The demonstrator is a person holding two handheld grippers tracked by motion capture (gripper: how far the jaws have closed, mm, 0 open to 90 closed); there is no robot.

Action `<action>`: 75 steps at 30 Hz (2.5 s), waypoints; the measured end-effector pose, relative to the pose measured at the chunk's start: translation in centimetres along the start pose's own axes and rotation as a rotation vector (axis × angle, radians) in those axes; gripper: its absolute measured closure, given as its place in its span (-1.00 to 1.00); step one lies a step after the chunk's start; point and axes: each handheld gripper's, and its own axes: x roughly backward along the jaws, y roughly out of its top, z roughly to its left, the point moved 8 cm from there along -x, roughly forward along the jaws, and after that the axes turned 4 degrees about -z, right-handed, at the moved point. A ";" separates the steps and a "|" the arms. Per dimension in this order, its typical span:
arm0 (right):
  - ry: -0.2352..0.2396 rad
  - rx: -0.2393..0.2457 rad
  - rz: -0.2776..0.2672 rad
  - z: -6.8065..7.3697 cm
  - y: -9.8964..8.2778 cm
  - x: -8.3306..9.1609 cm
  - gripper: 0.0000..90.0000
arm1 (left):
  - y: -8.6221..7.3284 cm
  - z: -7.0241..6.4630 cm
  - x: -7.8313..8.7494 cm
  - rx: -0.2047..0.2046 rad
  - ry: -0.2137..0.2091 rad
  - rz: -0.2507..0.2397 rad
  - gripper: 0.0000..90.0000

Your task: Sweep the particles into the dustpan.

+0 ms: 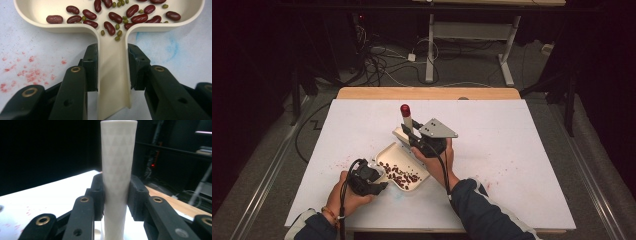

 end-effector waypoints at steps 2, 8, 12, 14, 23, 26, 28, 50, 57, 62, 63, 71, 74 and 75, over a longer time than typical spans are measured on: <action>0.024 -0.005 -0.002 0.3 0.0 0.0 0.56 | 0.0 0.0 0.0 0.001 -0.002 -0.001 0.42; 0.092 -0.024 0.007 1.0 0.0 0.8 0.56 | 0.0 0.1 0.0 0.010 -0.011 -0.006 0.42; 0.128 -0.058 -0.004 1.4 0.5 1.7 0.56 | -0.1 0.1 0.0 0.021 -0.012 -0.008 0.42; 0.142 -0.066 -0.013 1.5 1.0 2.2 0.56 | -0.1 0.1 0.1 0.017 -0.009 -0.005 0.42; 0.120 -0.031 -0.056 0.9 3.0 4.1 0.56 | -0.8 0.2 0.5 0.031 -0.016 -0.002 0.42; 0.091 -0.029 -0.068 -0.1 3.4 4.9 0.56 | -0.9 0.2 0.5 0.033 -0.014 -0.003 0.42; 0.071 -0.029 -0.069 -0.8 3.5 5.4 0.56 | -1.0 0.1 0.6 0.031 -0.017 0.000 0.42; 0.064 -0.009 0.078 -1.3 -0.5 11.6 0.56 | -1.9 -0.7 1.0 0.008 0.003 0.025 0.42; 0.147 0.029 0.040 2.7 0.2 10.7 0.56 | -1.9 -0.8 1.0 0.009 0.003 0.025 0.42; 0.145 0.041 0.016 2.5 1.3 11.4 0.56 | -1.9 -0.7 1.0 0.009 -0.002 0.022 0.42; 0.137 0.037 0.010 2.1 1.5 11.6 0.56 | -1.9 -0.7 1.0 0.009 -0.002 0.022 0.42; 0.091 0.016 0.035 -0.4 1.4 12.5 0.56 | -1.9 -0.7 1.0 0.007 -0.002 0.027 0.42; 0.084 0.033 0.072 -0.4 0.5 12.1 0.56 | -1.9 -0.7 1.1 0.005 0.000 0.028 0.42; 0.081 0.047 0.081 -0.3 0.2 11.9 0.56 | -1.9 -0.8 1.1 0.001 0.000 0.031 0.42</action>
